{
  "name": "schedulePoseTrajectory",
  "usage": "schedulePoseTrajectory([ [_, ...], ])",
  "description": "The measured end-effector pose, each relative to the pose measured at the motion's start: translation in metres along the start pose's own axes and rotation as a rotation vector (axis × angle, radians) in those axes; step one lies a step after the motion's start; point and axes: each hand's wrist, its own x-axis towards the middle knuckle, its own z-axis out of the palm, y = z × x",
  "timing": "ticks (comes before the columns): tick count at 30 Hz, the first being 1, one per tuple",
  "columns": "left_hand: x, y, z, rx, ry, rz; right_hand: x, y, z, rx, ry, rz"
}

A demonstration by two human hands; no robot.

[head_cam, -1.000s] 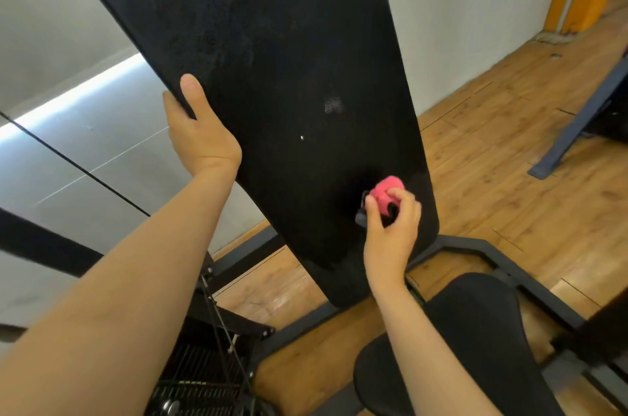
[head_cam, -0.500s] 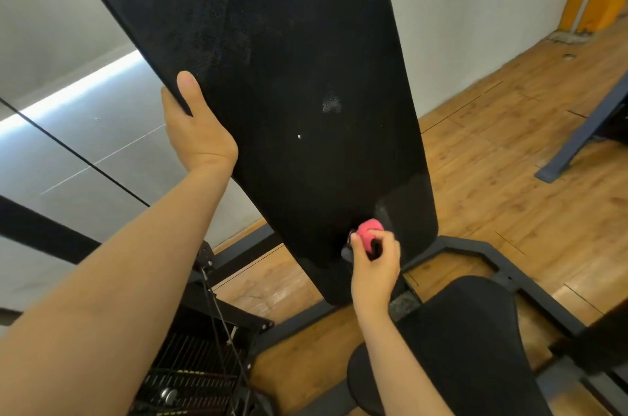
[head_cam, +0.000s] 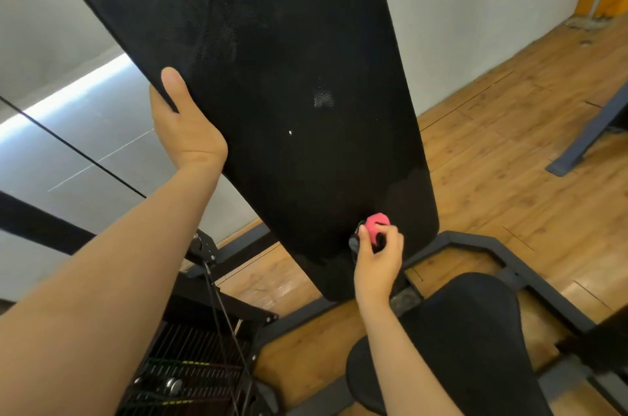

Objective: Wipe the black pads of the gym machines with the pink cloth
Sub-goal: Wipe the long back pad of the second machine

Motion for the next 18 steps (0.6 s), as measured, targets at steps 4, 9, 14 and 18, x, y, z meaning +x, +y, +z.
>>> schedulePoseTrajectory([
  [4, 0.0, 0.001, -0.001, 0.01, 0.007, -0.001, 0.017, -0.035, -0.008, 0.11, 0.071, -0.019],
  [9, -0.002, 0.003, 0.0, 0.027, 0.003, -0.038, 0.06, -0.084, -0.002, 0.12, 0.017, -0.162],
  [14, -0.002, 0.004, -0.001, 0.06, 0.017, -0.04, 0.047, -0.042, -0.003, 0.05, 0.024, -0.146],
  [18, -0.01, 0.01, -0.001, 0.17, 0.032, -0.052, 0.036, -0.013, -0.01, 0.031, -0.009, -0.061],
])
